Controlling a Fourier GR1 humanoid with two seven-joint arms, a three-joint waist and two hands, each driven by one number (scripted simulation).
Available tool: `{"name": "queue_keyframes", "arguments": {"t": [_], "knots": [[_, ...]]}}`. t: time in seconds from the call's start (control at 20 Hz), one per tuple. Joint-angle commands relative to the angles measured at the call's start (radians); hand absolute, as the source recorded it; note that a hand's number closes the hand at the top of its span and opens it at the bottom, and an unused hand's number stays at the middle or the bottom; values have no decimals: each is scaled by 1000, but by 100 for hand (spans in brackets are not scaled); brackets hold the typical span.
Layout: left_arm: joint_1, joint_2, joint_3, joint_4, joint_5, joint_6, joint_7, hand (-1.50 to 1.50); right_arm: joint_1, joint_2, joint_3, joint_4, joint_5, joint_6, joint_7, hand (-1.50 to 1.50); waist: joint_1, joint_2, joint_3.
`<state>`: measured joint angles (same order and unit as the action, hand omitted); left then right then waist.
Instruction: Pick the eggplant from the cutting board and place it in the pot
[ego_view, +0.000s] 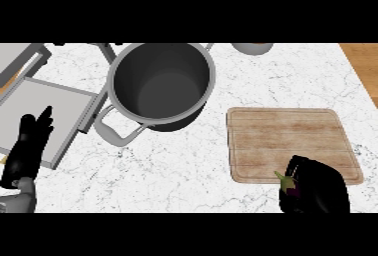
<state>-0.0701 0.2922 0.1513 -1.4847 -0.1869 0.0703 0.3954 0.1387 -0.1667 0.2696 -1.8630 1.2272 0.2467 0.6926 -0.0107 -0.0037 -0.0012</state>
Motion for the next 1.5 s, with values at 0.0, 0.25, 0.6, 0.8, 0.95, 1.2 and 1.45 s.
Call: {"name": "queue_keyframes", "arguments": {"t": [0.0,0.25,0.6,0.8,0.95,1.2,1.45], "knots": [[-36,16,23,43,13,-16,-24,0,-10,44,66,-157,129,10,147,150,0,1,0],[9,-8,3,37,2,-10,-50,0,-41,68,142,-309,230,-112,156,150,6,-1,0],[-28,6,-2,21,-2,-27,1,0,-314,138,278,-469,359,-46,177,150,16,0,0],[-42,31,27,37,24,-57,-1,0,-522,165,409,-452,424,102,326,150,20,-1,-1],[-37,-7,-2,44,-20,-12,-31,0,-766,166,251,-318,234,166,360,150,29,5,-1],[-45,-35,-23,25,-21,-8,4,0,-963,166,202,-165,47,185,502,150,39,3,-1],[-39,-10,-16,-18,-5,-43,31,0,-1104,166,181,40,-71,76,593,150,54,1,-1]]}}
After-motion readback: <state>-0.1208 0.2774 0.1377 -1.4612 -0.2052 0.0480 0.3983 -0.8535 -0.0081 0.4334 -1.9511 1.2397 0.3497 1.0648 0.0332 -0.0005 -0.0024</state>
